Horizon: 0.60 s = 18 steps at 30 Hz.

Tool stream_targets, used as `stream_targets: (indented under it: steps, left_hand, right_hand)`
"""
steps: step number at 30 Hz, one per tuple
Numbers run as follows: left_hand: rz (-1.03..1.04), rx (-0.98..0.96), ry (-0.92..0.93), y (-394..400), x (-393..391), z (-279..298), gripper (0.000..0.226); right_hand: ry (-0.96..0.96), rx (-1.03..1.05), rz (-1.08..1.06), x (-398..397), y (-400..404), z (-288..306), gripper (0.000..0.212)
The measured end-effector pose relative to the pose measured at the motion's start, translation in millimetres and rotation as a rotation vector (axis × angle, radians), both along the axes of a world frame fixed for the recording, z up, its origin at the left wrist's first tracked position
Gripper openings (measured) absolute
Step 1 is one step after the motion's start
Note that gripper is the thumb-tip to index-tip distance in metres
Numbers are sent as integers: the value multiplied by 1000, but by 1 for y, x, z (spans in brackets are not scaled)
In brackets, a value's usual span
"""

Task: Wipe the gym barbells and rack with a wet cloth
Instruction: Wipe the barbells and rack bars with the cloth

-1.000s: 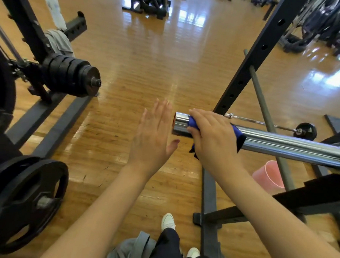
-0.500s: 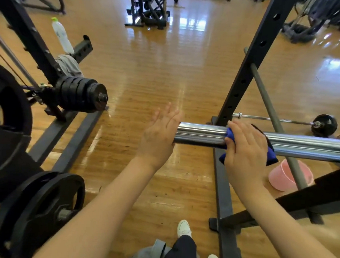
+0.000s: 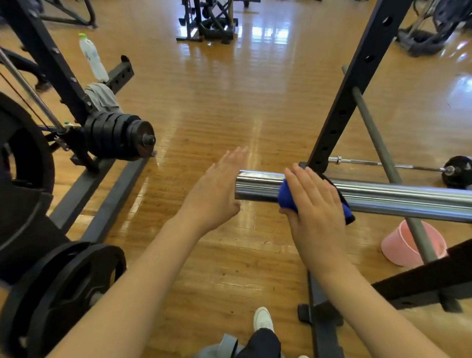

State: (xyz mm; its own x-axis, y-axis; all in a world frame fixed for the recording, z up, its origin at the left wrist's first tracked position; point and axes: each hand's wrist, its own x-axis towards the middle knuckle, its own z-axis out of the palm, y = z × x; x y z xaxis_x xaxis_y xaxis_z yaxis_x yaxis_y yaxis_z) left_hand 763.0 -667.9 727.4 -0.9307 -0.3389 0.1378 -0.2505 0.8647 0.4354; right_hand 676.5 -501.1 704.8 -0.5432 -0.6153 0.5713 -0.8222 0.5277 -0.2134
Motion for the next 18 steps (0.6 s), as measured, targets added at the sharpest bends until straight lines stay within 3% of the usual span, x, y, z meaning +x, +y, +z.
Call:
stream_targets:
  steps: [7, 11, 18]
  left_hand:
    - [148, 5, 67, -13, 12, -14, 92]
    - [154, 6, 105, -4, 6, -11, 86]
    - [45, -430, 121, 27, -6, -12, 94]
  right_hand:
    - [84, -40, 166, 27, -55, 0, 44]
    - [81, 27, 242, 26, -58, 2, 53]
    - [5, -41, -19, -16, 23, -3, 64]
